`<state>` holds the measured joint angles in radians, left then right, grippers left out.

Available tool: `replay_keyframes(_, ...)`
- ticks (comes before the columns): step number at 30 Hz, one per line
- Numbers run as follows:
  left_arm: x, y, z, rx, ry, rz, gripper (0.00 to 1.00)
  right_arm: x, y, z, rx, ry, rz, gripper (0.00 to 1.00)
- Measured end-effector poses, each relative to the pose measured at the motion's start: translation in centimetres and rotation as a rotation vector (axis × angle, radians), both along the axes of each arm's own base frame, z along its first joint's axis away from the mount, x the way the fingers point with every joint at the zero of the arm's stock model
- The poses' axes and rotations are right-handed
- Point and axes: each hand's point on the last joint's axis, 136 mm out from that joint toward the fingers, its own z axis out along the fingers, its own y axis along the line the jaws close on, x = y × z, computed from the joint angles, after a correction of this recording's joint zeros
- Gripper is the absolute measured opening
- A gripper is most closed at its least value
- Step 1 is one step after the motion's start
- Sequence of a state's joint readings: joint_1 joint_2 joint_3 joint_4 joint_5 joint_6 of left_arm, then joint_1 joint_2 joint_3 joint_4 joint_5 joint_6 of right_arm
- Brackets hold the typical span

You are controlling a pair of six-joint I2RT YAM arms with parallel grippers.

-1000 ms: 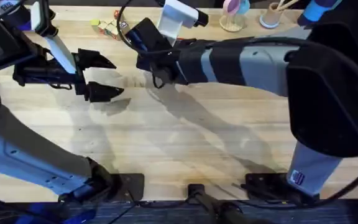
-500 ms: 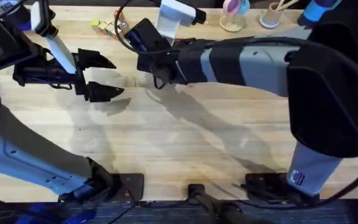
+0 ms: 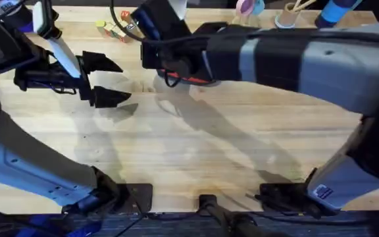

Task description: Unzip the bag, pick up the pens from the table one at a time and place them inside, then zip the bag closed.

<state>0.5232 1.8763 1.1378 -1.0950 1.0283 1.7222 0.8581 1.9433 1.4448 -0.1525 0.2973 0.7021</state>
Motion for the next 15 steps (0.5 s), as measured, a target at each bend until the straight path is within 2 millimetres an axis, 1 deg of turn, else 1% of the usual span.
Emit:
replay_keyframes(2,0.2,-0.2,-0.1,0.007,-0.012,-0.009,0.994,-0.5,-0.2,0.4,-0.010,0.011,0.021,0.029)
replay_keyframes(4,0.4,-0.5,-0.1,0.015,-0.027,-0.025,0.994,-1.0,-0.4,0.2,-0.024,0.029,0.038,0.029)
replay_keyframes(5,1.1,-1.2,-0.3,0.037,-0.068,-0.056,0.993,-1.4,-0.3,-0.2,-0.035,0.050,0.061,0.029)
replay_keyframes(7,1.6,-1.8,-0.4,0.052,-0.099,-0.080,0.993,-1.5,-0.2,-0.2,-0.035,0.051,0.068,0.029)
replay_keyframes(8,2.7,-2.5,-0.5,0.079,-0.157,-0.109,0.993,-1.6,-0.3,-0.1,-0.040,0.050,0.081,0.029)
replay_keyframes(15,6.2,-4.3,-0.1,0.110,-0.270,-0.120,0.993,-1.8,-0.3,1.2,-0.042,0.027,0.108,0.029)
